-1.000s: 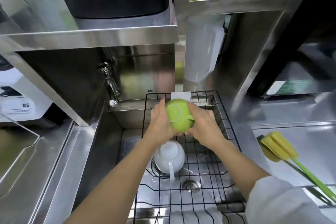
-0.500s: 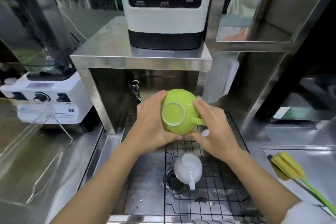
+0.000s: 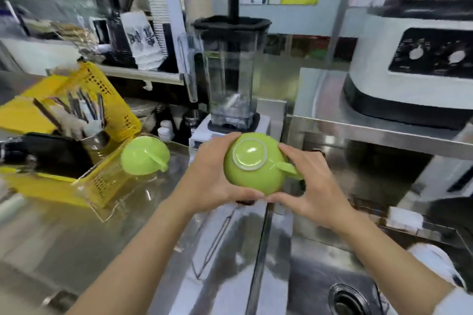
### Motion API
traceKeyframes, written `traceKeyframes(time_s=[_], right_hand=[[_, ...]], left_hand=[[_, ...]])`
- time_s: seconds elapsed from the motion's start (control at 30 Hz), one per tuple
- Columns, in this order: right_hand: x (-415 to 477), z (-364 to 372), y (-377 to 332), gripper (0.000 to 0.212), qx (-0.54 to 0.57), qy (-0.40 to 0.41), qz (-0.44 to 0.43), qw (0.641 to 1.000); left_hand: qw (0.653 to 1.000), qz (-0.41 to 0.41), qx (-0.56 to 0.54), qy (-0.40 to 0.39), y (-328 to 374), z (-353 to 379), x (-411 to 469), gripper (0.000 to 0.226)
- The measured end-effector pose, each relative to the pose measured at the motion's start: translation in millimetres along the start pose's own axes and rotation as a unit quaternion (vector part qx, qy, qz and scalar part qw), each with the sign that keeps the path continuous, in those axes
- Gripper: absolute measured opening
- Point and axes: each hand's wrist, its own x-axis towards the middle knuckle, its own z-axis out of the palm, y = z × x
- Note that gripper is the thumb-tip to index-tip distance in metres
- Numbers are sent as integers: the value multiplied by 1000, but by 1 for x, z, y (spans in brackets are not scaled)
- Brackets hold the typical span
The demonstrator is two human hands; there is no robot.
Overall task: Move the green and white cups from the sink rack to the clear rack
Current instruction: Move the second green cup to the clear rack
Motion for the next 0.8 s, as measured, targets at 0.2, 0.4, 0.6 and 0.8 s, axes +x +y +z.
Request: traceKeyframes(time_s=[0.2, 0.4, 0.6, 0.8], right_hand=[[42, 63, -22, 91, 0, -67, 29, 997], [59, 108, -38, 100, 15, -156, 121, 980], [59, 132, -41, 99, 13, -212, 217, 953], [58, 134, -37, 81, 16, -214, 252, 944]], left_hand=[[999, -44, -5, -26, -62, -50, 2, 83], [985, -122, 72, -101, -115, -66, 4, 102], [967, -125, 138, -176, -139, -67, 4, 101], [964, -92, 174, -177, -144, -61, 8, 106]])
